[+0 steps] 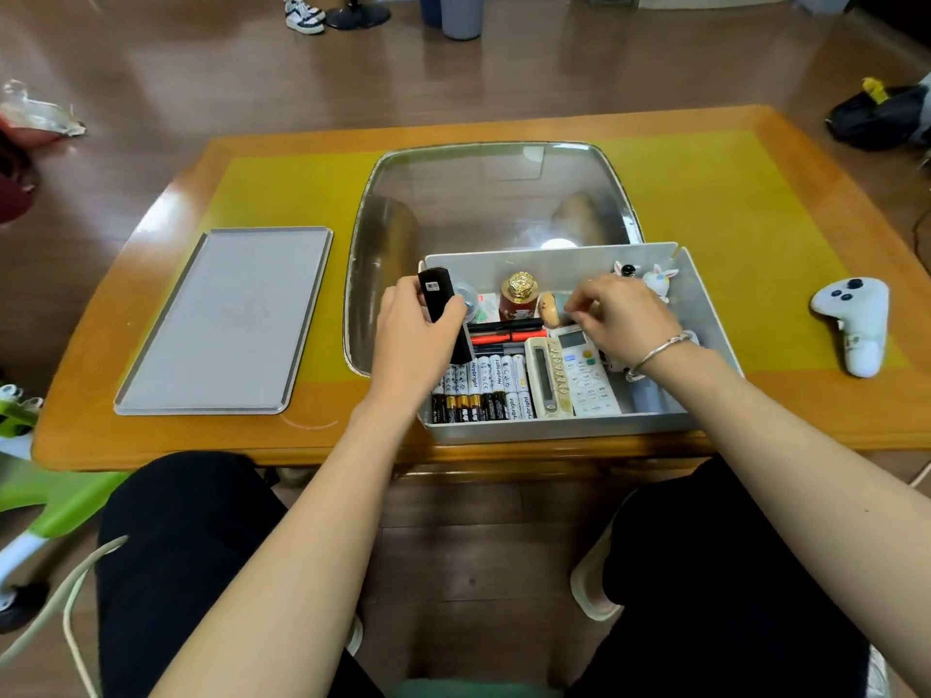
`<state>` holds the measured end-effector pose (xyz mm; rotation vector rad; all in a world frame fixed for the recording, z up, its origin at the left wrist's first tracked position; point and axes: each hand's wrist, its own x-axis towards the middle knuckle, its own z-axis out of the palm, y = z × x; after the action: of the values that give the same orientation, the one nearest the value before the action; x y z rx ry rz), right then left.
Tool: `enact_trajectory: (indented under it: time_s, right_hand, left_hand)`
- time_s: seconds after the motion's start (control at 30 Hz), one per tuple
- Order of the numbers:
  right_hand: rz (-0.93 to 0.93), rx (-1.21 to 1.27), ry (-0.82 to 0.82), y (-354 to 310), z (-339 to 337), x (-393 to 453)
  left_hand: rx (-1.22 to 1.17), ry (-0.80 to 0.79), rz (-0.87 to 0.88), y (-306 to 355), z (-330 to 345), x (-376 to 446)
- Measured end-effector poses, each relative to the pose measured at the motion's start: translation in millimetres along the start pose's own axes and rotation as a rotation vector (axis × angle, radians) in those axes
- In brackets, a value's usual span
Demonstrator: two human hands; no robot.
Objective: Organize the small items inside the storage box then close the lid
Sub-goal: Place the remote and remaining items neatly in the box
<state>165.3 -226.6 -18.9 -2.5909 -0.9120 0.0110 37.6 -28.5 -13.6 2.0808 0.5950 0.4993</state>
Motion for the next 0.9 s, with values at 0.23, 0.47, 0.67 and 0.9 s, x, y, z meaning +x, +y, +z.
enact_trajectory:
  time_s: [0.23,0.47,0.67,0.9]
  right_hand:
    - [0.151,-0.098,0.065,49.0,-30.4,-25.1]
    - [0.065,-0.307,-0.209,50.3,-31.7,-32.4]
    - [0.192,-0.320,-0.038,40.5,-22.3,-16.8]
    - [0.374,-0.410,-0.116,41.4,-16.0,8.4]
  left_hand:
    - [-0.018,-0.172,-0.025,10.8,32.0,-6.7]
    - [-0.060,-0.219,-0.030,10.3,62.3,-17.8]
    - [-0.157,-0.188,-0.053,5.0,66.2,-20.8]
    - [-0.179,-0.202,-0.043,1.2,65.7,-21.4]
